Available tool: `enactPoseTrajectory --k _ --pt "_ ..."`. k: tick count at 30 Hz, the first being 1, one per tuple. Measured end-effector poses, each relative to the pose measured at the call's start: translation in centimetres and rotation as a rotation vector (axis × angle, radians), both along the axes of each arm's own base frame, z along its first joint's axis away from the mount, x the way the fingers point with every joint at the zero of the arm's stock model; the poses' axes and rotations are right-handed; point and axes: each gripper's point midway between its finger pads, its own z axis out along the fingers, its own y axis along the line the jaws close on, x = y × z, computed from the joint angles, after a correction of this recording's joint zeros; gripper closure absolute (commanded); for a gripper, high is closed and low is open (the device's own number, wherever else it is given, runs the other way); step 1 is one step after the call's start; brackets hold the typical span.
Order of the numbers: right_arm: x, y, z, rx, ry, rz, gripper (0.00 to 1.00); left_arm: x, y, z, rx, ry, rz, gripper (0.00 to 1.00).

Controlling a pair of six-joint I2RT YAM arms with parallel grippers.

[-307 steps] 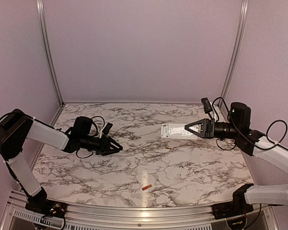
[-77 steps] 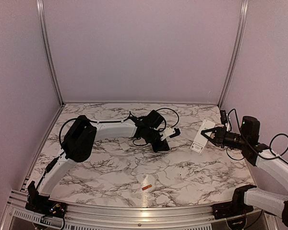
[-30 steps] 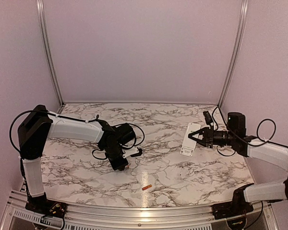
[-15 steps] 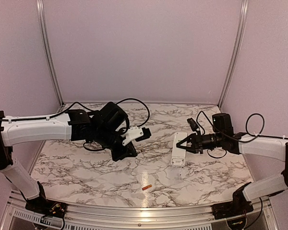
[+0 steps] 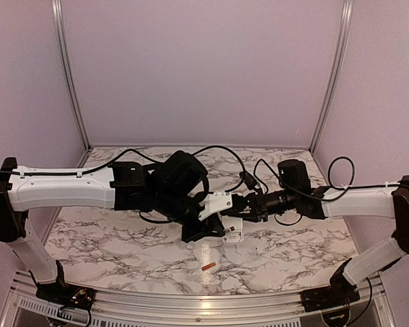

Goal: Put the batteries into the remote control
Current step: Place the battery in the battery compartment.

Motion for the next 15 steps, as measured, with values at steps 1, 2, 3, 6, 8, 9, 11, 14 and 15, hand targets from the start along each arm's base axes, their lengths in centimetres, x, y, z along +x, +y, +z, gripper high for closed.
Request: enactPoseTrajectory --k 1,2,3,6,8,9,11,14,15 --pt "-0.1 0.1 0.0 0.002 0.003 0.003 1.0 -0.1 -0.1 -0.1 0.0 0.004 -0.006 0.97" --pt "-0.1 0.3 0.2 0.008 0.003 0.006 1.0 -0.2 -0.3 -0.2 0.0 0.007 -0.009 0.97" --pt "-0.2 0.4 0.3 0.012 0.003 0.008 1.0 -0.3 -0.5 -0.3 0.0 0.009 -0.013 0.97" --pt "-0.1 0.8 0.8 0.029 -0.002 0.01 1.0 -0.3 -0.8 -0.9 0.006 0.016 -0.017 0.97" --pt "-0.1 0.9 1.1 0.039 -0.006 0.01 1.0 -0.2 -1.0 -1.3 0.011 0.02 -0.015 0.97" --pt "0.0 1.0 1.2 0.041 -0.008 0.01 1.0 -0.2 -1.1 -1.5 0.011 0.02 -0.016 0.97" --pt "0.0 1.0 1.3 0.047 -0.01 0.011 1.0 -0.1 -1.4 -1.7 0.01 0.019 -0.015 0.97" --pt "0.0 1.1 1.3 0.052 -0.005 0.01 1.0 0.1 -1.7 -2.1 0.008 0.018 -0.013 0.97" --pt "0.0 1.1 1.4 0.053 -0.006 0.01 1.0 0.1 -1.8 -2.3 0.007 0.019 -0.013 0.96"
